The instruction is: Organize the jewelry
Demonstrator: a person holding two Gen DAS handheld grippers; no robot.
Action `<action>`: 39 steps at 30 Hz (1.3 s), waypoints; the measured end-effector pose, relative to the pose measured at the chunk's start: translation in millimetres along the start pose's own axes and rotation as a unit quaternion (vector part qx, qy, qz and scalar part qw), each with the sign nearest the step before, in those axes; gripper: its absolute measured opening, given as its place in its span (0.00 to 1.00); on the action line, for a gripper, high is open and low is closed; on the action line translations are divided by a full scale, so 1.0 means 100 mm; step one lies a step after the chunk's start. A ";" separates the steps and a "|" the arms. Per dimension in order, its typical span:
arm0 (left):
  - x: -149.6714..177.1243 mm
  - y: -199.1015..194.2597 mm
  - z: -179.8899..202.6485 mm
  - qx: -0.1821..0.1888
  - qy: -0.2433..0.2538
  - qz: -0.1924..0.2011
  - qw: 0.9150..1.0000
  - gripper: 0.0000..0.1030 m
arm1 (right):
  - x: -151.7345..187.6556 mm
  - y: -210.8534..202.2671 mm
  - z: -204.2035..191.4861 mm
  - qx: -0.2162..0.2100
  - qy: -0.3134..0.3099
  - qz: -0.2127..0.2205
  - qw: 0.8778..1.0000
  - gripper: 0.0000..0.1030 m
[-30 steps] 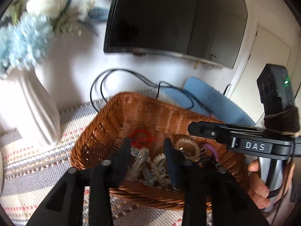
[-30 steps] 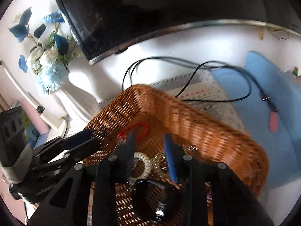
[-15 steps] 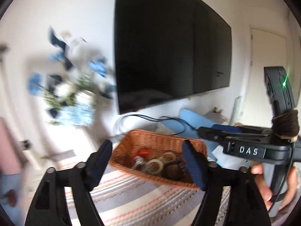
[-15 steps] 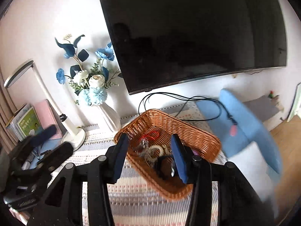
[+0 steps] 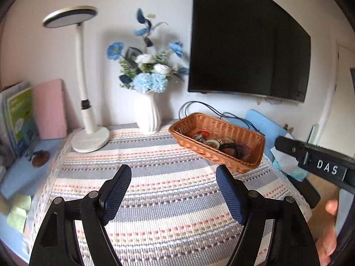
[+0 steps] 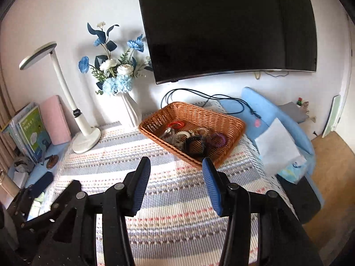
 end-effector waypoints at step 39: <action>0.11 -0.59 0.03 0.013 0.014 0.025 0.999 0.77 | 0.16 -0.36 -0.18 0.003 -0.018 0.007 1.000 0.66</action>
Point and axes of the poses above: each gripper's, at about its wrist camera, not at the fingertips, and y roughly the way its jaws point, z to its right, x to its underside, the point moved 3 cm from there along y, roughly the way its jaws point, and after that the axes turned 5 degrees about -x, right-handed, at the moved point
